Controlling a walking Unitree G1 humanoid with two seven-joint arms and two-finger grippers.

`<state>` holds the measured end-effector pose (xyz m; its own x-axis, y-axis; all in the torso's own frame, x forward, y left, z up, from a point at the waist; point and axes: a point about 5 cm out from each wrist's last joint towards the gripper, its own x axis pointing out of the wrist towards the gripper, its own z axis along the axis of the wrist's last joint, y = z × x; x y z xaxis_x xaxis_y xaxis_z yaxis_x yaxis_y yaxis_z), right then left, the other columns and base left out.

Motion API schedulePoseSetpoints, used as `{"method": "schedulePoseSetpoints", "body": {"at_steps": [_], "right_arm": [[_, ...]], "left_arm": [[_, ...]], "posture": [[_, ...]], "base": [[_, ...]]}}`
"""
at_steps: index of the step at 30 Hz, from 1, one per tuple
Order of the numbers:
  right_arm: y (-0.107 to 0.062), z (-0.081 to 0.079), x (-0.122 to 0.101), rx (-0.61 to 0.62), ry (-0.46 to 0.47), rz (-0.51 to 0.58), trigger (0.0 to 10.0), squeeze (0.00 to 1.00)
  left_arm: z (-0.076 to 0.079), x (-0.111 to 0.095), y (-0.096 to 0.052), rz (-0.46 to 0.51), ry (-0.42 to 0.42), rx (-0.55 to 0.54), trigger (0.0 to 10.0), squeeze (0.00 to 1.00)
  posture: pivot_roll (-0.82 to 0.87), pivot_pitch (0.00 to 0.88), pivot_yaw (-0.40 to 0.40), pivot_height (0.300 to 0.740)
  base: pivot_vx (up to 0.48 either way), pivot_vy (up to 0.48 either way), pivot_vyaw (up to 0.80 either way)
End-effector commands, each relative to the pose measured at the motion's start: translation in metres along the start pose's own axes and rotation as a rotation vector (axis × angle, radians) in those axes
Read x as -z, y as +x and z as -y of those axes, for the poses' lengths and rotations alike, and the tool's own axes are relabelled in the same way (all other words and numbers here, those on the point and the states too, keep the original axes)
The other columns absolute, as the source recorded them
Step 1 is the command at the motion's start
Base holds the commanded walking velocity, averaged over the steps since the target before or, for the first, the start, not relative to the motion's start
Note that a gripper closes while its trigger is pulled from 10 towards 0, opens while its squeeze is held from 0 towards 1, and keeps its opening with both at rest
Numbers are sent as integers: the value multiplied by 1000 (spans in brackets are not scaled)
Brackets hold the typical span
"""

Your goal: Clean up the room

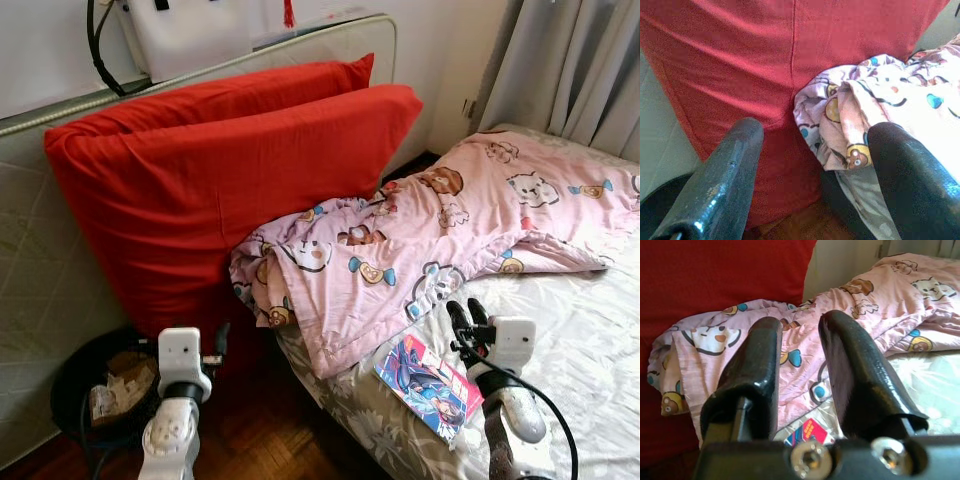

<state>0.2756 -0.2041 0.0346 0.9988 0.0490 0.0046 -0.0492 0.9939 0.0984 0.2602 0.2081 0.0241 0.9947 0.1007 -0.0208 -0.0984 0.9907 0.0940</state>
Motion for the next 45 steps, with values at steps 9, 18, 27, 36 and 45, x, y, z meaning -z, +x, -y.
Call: {"method": "schedulePoseSetpoints", "body": {"at_steps": [9,18,27,36,45], "right_arm": [[-7,15,-12,108,-45,41,10000,0],[-15,17,-4,147,-50,-25,10000,0],[-23,16,0,154,-51,-32,10000,0],[-19,13,-1,140,-40,-65,10000,0],[-20,12,-1,131,-55,-54,10000,0]], "left_arm": [[-13,-10,-6,38,21,38,10000,0],[-22,-20,-3,44,19,12,10000,0],[-24,-19,-9,30,16,3,10000,0],[-21,-25,-8,28,4,24,10000,0],[-14,-22,-7,-8,-26,66,10000,0]], "posture": [[-77,0,8,740],[-78,0,24,720],[-73,0,28,700],[-80,0,19,690],[-79,0,13,675]], "base": [[0,0,0],[0,0,0],[0,0,0],[0,0,0],[0,0,0]]}}
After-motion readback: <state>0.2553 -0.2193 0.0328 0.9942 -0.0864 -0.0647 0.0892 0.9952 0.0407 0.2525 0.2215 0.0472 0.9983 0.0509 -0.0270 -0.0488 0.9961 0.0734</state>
